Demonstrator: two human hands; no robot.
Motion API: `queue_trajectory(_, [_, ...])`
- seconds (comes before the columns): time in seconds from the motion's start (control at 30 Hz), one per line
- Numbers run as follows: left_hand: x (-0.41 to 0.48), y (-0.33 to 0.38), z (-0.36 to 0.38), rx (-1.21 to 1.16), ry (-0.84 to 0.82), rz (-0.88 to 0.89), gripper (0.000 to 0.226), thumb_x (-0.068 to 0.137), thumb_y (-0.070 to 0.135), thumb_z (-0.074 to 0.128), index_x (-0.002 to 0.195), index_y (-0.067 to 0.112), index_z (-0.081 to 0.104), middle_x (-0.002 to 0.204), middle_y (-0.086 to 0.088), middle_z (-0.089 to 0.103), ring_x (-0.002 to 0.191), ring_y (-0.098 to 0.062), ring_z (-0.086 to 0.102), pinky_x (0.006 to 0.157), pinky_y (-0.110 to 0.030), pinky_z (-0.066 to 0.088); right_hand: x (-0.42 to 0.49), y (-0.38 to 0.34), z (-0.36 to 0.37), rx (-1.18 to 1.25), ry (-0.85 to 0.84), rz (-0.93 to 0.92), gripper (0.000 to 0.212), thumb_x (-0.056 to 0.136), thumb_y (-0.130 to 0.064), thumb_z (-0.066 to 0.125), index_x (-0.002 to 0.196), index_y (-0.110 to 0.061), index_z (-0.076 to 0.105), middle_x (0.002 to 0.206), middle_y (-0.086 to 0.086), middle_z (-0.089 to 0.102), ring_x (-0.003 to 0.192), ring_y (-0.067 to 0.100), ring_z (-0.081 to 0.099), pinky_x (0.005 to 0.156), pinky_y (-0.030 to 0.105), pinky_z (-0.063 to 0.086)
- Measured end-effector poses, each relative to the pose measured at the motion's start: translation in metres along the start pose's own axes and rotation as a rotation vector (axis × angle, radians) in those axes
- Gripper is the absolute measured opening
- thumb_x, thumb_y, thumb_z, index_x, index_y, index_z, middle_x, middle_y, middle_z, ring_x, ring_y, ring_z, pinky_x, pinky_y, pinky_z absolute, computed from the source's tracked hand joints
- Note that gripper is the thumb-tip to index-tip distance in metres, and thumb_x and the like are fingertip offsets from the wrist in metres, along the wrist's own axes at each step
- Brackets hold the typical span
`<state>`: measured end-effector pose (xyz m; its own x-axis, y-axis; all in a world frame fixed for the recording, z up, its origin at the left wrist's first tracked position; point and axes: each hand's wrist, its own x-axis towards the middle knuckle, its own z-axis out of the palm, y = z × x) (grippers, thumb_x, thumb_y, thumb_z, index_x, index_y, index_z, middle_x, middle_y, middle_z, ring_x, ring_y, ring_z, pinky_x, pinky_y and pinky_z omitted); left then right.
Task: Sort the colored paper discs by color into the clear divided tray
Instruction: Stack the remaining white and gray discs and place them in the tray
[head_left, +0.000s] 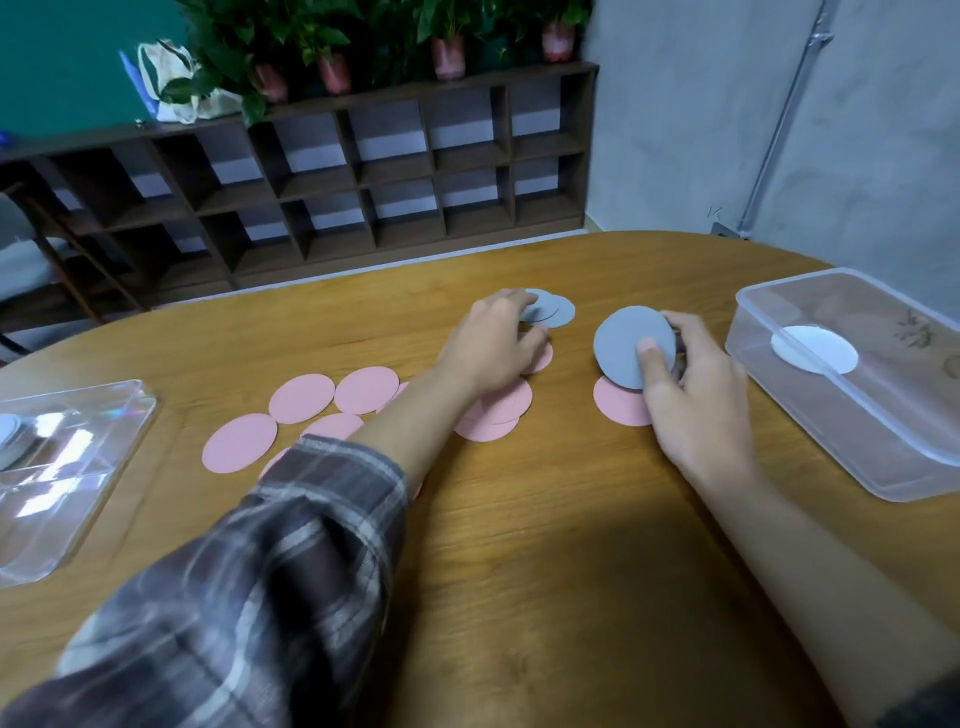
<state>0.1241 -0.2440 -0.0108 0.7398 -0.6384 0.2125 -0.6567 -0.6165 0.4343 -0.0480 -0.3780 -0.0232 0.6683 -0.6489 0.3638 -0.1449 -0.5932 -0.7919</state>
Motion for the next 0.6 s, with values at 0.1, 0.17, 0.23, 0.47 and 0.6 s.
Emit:
queue_trajectory(0.1, [0.016, 0.002, 0.003, 0.023, -0.076, -0.016, 0.065, 0.102, 0.043, 0.062, 0.158, 0.015, 0.042, 0.168, -0.006, 0.034, 0.155, -0.028, 0.03, 0.125, -0.04, 0.026, 0.0, 0.002, 0.001, -0.022, -0.014, 0.01, 0.034, 0.103, -0.024, 0.055, 0.136, -0.017, 0.056, 0.122, 0.002, 0.065, 0.099, 0.01, 0.049, 0.079, 0.016, 0.03])
queue_trajectory(0.17, [0.023, 0.003, 0.006, 0.02, -0.125, -0.041, 0.07, 0.101, 0.048, 0.062, 0.16, 0.018, 0.039, 0.17, -0.005, 0.029, 0.156, -0.028, 0.028, 0.126, -0.041, 0.024, 0.0, 0.001, 0.001, -0.033, -0.018, 0.006, 0.034, 0.103, -0.024, 0.055, 0.136, -0.016, 0.056, 0.122, 0.003, 0.065, 0.099, 0.01, 0.049, 0.078, 0.015, 0.03])
queue_trajectory(0.23, [0.03, 0.003, 0.01, 0.044, -0.139, -0.043, 0.064, 0.101, 0.049, 0.06, 0.156, 0.019, 0.045, 0.165, -0.006, 0.04, 0.151, -0.029, 0.037, 0.122, -0.043, 0.032, 0.001, 0.001, 0.001, -0.036, -0.023, 0.002, 0.034, 0.104, -0.024, 0.055, 0.137, -0.016, 0.056, 0.124, 0.003, 0.065, 0.102, 0.011, 0.051, 0.082, 0.019, 0.034])
queue_trajectory(0.47, [0.02, 0.005, 0.01, 0.222, -0.014, 0.051, 0.04, 0.107, 0.042, 0.053, 0.137, 0.019, 0.065, 0.13, -0.008, 0.071, 0.116, -0.032, 0.064, 0.092, -0.042, 0.054, 0.0, -0.001, 0.0, -0.046, -0.04, 0.017, 0.035, 0.104, -0.026, 0.054, 0.139, -0.017, 0.055, 0.126, 0.002, 0.064, 0.104, 0.009, 0.051, 0.082, 0.018, 0.034])
queue_trajectory(0.6, [0.007, 0.005, 0.009, 0.277, -0.005, 0.093, 0.037, 0.109, 0.04, 0.048, 0.13, 0.017, 0.068, 0.117, -0.011, 0.074, 0.105, -0.034, 0.068, 0.081, -0.041, 0.053, 0.0, -0.002, -0.001, -0.032, -0.055, 0.005, 0.034, 0.104, -0.024, 0.054, 0.138, -0.017, 0.055, 0.123, 0.003, 0.065, 0.102, 0.011, 0.052, 0.083, 0.022, 0.037])
